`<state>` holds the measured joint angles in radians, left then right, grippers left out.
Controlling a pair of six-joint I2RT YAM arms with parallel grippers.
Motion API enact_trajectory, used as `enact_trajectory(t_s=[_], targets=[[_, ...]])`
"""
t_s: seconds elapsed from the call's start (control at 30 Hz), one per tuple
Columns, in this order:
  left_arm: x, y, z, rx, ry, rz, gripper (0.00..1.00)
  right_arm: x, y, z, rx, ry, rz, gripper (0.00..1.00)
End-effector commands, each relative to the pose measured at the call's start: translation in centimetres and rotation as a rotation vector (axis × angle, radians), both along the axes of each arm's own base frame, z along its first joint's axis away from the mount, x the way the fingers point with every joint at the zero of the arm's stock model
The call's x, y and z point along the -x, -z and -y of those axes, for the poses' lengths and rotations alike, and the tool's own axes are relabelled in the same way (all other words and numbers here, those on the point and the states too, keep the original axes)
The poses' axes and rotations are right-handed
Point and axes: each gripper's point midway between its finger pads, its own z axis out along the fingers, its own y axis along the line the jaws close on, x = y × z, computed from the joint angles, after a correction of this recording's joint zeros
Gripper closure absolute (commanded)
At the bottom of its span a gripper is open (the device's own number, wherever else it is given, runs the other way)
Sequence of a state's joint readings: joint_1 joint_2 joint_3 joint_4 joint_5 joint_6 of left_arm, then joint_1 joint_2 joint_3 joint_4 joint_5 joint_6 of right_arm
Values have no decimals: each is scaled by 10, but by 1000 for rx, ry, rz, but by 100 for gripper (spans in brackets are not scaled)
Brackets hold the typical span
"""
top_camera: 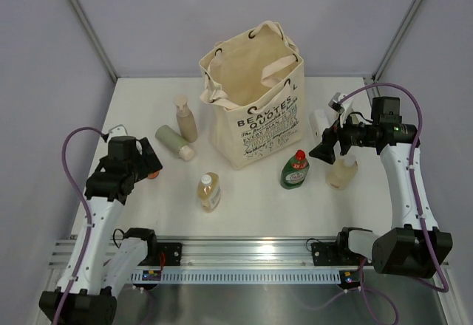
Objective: Place the personal care products into the canvas bag
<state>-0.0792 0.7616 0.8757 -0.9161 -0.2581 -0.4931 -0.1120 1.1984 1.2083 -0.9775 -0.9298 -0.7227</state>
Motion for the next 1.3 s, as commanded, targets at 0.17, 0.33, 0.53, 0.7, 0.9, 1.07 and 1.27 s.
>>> enact_trajectory(t_s=[0.17,0.33,0.53,0.7,0.9,1.07,1.27], targets=[[-87,30,-8,-150,89,224,2,-1,-2,-4,-9,-43,43,0],[-113,44,-21,-181,58,207,3,-1,-1,-3,-5,-39,35,0],[-124,57,-31,-220,26,178,4,-3,-1,-2,-6,-20,26,0],[-127,65,-43,-271,-12,146,9,-6,0,1,9,3,22,1],[-140,59,-43,-284,7,186,16,-9,-1,3,15,12,15,0],[-156,51,-38,-299,64,217,24,-11,-3,4,20,17,12,0],[-164,51,-32,-310,138,230,47,-11,-2,5,32,16,14,0]])
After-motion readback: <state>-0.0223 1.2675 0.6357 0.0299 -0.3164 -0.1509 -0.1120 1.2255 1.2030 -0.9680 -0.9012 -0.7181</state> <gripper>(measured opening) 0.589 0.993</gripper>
